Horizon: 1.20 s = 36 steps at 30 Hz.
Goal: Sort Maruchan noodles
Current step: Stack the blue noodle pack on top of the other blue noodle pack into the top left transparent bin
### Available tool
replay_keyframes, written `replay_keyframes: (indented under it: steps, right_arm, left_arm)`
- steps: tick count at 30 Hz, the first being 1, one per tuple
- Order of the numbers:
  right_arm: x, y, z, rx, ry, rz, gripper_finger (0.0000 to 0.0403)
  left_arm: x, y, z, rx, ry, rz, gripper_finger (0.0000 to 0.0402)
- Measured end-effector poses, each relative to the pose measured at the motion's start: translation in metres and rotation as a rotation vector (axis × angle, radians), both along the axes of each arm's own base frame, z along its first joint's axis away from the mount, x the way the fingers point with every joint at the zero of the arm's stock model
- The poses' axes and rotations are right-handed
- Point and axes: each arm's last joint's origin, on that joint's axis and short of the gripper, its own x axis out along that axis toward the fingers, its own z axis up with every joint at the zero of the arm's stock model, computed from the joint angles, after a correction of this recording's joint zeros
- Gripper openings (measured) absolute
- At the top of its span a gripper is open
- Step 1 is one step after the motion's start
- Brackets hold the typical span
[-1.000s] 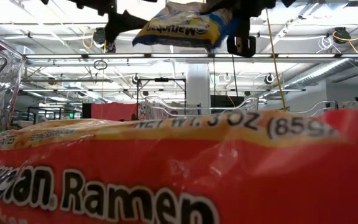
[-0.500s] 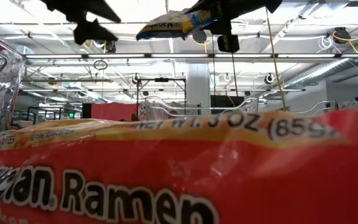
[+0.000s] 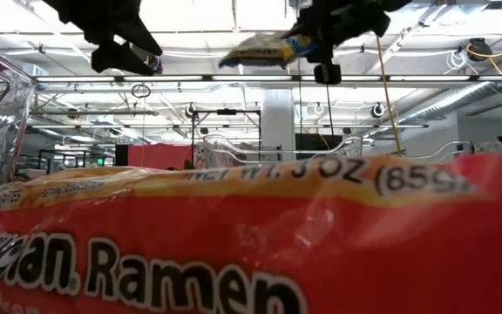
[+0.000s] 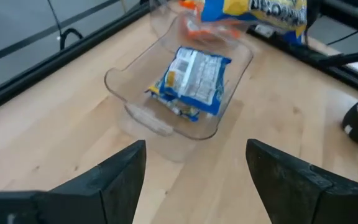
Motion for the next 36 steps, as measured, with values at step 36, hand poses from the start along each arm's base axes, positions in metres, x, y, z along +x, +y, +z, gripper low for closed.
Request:
replay_keyframes:
  steps: [36]
  right_arm:
    - [-0.006, -0.058, -0.103, -0.211, 0.187, 0.330, 0.0118]
  left_arm:
    - [0.072, 0.006, -0.039, -0.131, -0.060, 0.146, 0.0280]
